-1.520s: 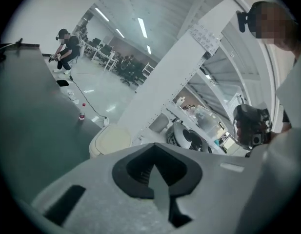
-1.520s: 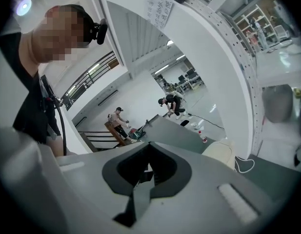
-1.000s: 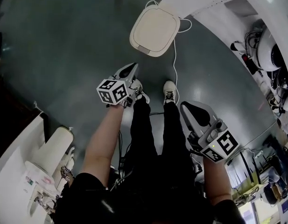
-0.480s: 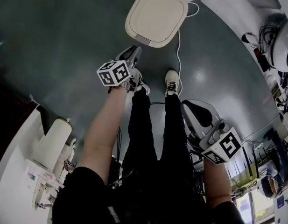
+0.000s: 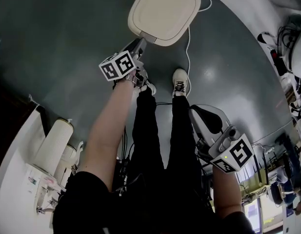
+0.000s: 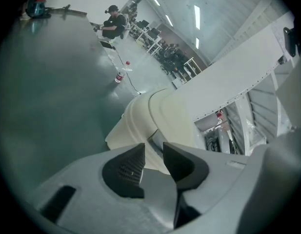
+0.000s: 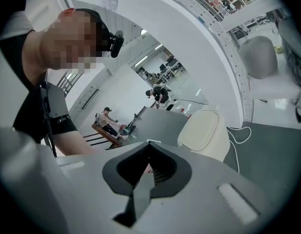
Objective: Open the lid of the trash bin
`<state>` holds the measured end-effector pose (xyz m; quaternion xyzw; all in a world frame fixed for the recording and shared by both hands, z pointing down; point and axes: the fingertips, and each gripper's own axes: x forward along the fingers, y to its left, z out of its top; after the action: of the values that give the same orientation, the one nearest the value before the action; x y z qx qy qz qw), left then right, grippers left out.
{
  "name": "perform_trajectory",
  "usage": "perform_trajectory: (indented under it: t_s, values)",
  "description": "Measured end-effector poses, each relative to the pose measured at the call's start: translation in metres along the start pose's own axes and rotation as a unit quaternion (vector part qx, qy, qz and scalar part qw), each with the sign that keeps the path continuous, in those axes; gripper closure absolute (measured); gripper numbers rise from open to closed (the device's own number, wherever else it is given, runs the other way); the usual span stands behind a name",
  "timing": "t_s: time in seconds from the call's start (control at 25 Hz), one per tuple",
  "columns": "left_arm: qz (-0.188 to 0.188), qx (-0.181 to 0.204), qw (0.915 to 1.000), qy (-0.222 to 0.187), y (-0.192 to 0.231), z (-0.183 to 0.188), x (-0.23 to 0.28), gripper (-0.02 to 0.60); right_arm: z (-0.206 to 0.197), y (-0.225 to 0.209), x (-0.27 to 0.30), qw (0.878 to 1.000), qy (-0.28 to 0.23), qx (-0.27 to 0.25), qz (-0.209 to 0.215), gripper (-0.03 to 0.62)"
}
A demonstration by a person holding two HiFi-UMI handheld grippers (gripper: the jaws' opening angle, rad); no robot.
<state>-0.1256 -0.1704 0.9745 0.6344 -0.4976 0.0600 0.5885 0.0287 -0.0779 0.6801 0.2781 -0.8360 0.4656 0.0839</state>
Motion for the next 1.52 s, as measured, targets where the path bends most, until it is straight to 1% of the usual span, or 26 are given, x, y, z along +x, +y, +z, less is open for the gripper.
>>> perform_trajectory:
  t_s: [0.12, 0.24, 0.32, 0.36, 0.48, 0.56, 0.64, 0.72, 0.76, 0.92, 1.08, 1.24, 1.32, 1.4, 1.44, 1.48, 1.52]
  values:
    - [-0.006, -0.013, 0.9998, -0.012, 0.001, 0.001, -0.001, 0.448, -0.004, -0.001, 0.002, 1.0, 0.002, 0.002, 0.003, 0.586]
    - [-0.003, -0.028, 0.9996, -0.006, 0.008, -0.004, -0.001, 0.412, -0.007, -0.001, 0.004, 1.0, 0.002, 0.005, 0.006, 0.586]
    - [-0.001, -0.031, 0.9995, 0.001, 0.012, -0.006, -0.001, 0.41, -0.009, -0.001, 0.005, 1.0, 0.002, 0.006, 0.008, 0.586]
    - [0.0, -0.023, 0.9997, 0.005, 0.012, -0.007, 0.0, 0.408, -0.01, -0.001, 0.006, 1.0, 0.003, 0.007, 0.008, 0.586]
    - [-0.002, 0.016, 0.9998, 0.01, 0.007, -0.006, 0.002, 0.435, -0.012, -0.003, 0.005, 1.0, 0.003, 0.008, 0.007, 0.586]
    - [-0.006, 0.031, 0.9994, 0.011, 0.003, -0.005, 0.002, 0.451, -0.014, -0.003, 0.005, 1.0, 0.003, 0.008, 0.006, 0.586]
    - [-0.007, 0.034, 0.9993, 0.014, 0.003, -0.006, 0.001, 0.448, -0.015, -0.003, 0.006, 1.0, 0.002, 0.008, 0.005, 0.586]
    - [-0.006, 0.032, 0.9993, 0.016, 0.007, -0.007, 0.002, 0.426, -0.015, -0.002, 0.008, 1.0, 0.0, 0.009, 0.005, 0.586]
    - [-0.005, 0.032, 0.9994, 0.016, 0.008, -0.006, 0.002, 0.426, -0.016, -0.002, 0.008, 1.0, 0.001, 0.009, 0.006, 0.586]
    - [-0.005, 0.05, 0.9984, 0.023, 0.007, -0.004, 0.005, 0.422, -0.017, -0.001, 0.012, 1.0, 0.004, 0.011, 0.006, 0.586]
    - [-0.006, 0.043, 0.9988, 0.024, 0.01, -0.005, 0.003, 0.41, -0.018, 0.002, 0.015, 1.0, 0.005, 0.01, 0.007, 0.586]
    - [-0.001, 0.046, 0.9987, 0.022, 0.012, -0.005, 0.003, 0.391, -0.019, 0.002, 0.015, 1.0, 0.005, 0.007, 0.007, 0.586]
    - [-0.005, 0.043, 0.9989, 0.019, 0.01, -0.003, 0.003, 0.39, -0.018, 0.004, 0.015, 1.0, 0.005, 0.005, 0.007, 0.586]
    - [-0.009, 0.038, 0.9991, 0.015, 0.006, -0.001, 0.0, 0.412, -0.015, 0.008, 0.013, 1.0, 0.005, 0.002, 0.007, 0.586]
    - [-0.006, 0.039, 0.9991, 0.016, 0.006, -0.001, -0.003, 0.436, -0.014, 0.01, 0.012, 1.0, 0.004, -0.001, 0.008, 0.586]
    - [0.001, 0.042, 0.9989, 0.019, 0.007, -0.002, -0.006, 0.521, -0.012, 0.013, 0.01, 1.0, 0.004, -0.004, 0.009, 0.586]
    - [0.005, 0.045, 0.9987, 0.025, 0.007, -0.004, -0.009, 0.58, -0.01, 0.016, 0.008, 1.0, 0.003, -0.008, 0.009, 0.586]
